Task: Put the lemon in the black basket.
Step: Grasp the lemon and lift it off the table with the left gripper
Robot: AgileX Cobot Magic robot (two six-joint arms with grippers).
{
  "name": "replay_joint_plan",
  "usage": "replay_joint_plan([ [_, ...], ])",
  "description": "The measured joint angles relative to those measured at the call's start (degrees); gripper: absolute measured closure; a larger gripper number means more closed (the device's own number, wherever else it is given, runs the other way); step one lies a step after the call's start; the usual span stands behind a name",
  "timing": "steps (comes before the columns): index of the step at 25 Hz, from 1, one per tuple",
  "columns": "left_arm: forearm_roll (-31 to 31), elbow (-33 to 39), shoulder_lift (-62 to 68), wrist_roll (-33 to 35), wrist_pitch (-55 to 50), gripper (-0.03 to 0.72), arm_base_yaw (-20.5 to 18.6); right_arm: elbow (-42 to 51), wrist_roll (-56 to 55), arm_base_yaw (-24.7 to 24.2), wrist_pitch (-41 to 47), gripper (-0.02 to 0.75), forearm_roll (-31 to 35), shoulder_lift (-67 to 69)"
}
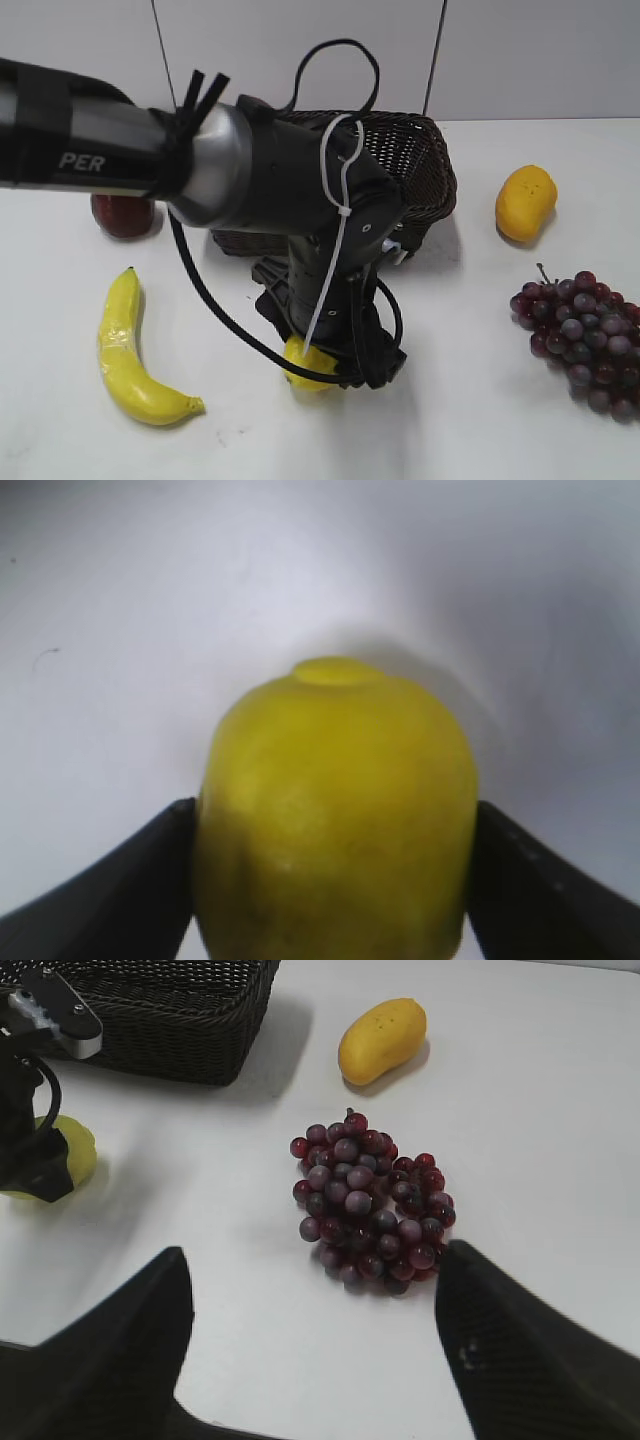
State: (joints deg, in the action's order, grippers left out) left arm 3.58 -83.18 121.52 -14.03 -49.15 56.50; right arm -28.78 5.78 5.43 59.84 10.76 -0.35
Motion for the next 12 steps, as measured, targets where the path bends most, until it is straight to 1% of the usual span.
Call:
replay_joint_plan([
  [2, 0.0, 0.0, 0.0, 0.0, 0.0, 0.136, 0.0, 0.0, 0.0, 0.0, 0.0, 0.167, 0.0, 0.0],
  [7, 0.31, 0.0, -0.42, 0.0, -0.76, 0.136, 0.0, 0.0, 0.0, 0.0, 0.0, 0.167, 0.0, 0.0],
  [12, 2.92, 0.0, -5.14, 0.05, -3.22, 0.136, -0.12, 0.0, 0.0, 0.0, 0.0, 0.167, 0.0, 0.0],
])
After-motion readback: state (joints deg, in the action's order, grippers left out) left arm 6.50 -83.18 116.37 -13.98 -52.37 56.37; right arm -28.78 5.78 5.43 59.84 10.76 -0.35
